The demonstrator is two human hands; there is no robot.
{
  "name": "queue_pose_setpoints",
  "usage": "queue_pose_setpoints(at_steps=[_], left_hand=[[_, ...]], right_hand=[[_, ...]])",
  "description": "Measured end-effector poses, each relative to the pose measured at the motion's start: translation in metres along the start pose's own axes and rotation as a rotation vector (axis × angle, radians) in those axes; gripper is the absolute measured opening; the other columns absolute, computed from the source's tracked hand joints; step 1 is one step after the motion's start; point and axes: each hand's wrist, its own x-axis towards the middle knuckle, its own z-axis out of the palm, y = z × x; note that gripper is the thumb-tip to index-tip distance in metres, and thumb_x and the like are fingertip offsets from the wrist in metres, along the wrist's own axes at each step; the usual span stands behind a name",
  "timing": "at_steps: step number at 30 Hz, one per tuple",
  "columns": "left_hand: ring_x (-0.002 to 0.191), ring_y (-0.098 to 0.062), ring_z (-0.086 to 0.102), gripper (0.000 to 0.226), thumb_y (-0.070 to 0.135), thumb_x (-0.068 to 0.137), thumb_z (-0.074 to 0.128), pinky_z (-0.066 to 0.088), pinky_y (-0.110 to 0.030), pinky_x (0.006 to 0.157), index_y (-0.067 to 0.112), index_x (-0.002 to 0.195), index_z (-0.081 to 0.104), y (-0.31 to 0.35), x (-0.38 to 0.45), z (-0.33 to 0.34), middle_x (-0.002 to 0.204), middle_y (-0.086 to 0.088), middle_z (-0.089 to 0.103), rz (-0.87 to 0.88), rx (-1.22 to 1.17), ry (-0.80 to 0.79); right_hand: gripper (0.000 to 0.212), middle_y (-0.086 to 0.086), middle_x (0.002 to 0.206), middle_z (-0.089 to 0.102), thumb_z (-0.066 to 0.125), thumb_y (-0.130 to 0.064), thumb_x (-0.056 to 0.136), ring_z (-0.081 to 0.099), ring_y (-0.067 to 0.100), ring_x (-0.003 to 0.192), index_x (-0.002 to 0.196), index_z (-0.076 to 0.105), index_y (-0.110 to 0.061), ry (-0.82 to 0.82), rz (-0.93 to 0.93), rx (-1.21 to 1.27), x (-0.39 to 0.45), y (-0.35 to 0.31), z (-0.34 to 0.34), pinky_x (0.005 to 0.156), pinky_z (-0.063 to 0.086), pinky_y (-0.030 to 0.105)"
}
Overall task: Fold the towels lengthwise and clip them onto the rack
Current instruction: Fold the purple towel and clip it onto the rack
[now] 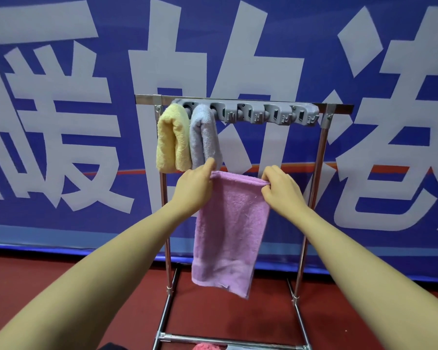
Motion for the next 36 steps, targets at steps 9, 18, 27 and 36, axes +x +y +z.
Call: queue_pose_setpoints(at_steps=[9, 18, 27, 36], left_hand=[[0.080, -0.032, 0.056, 0.013, 0.004, 0.084, 0.040, 0.034, -0.034, 0.057, 0.009, 0.091, 0.049, 0.009, 0.004, -0.004, 0.093, -0.006, 0.058, -0.118, 0.089, -0.019], [0.076, -0.032, 0.051, 0.008, 0.000, 0.084, 0.039, 0.042, -0.043, 0.062, 0.007, 0.084, 0.044, 0.013, 0.001, -0.005, 0.087, -0.011, 0.054, -0.205, -0.182, 0.061], [0.081, -0.025, 0.048, 0.025, 0.029, 0.087, 0.054, 0.043, -0.037, 0.066, 0.007, 0.090, 0.042, 0.009, -0.003, -0.002, 0.094, -0.008, 0.045, -0.153, -0.161, 0.019], [0.083, -0.029, 0.053, 0.032, 0.038, 0.092, 0.052, 0.050, -0.044, 0.068, 0.007, 0.100, 0.047, 0.009, -0.002, 0.006, 0.106, -0.009, 0.043, -0.125, -0.114, 0.041]], right_hand=[[0.018, 0.003, 0.090, 0.043, 0.030, 0.001, 0.088, 0.039, 0.020, 0.085, 0.087, 0.042, -0.012, 0.080, -0.023, 0.010, -0.002, -0.018, 0.008, 0.075, 0.020, 0.029], [0.027, -0.005, 0.094, 0.053, 0.050, -0.042, 0.088, 0.045, 0.015, 0.090, 0.105, 0.055, -0.022, 0.162, -0.077, -0.058, -0.007, -0.020, 0.009, 0.074, 0.013, 0.029], [0.018, -0.015, 0.091, 0.064, 0.053, -0.031, 0.095, 0.042, -0.002, 0.087, 0.098, 0.070, -0.031, 0.050, 0.082, 0.290, 0.002, -0.040, 0.005, 0.076, 0.016, 0.031], [0.016, -0.006, 0.098, 0.066, 0.061, -0.034, 0.089, 0.041, -0.001, 0.094, 0.100, 0.072, -0.030, -0.070, 0.035, 0.500, 0.000, -0.049, -0.002, 0.089, 0.021, 0.033]])
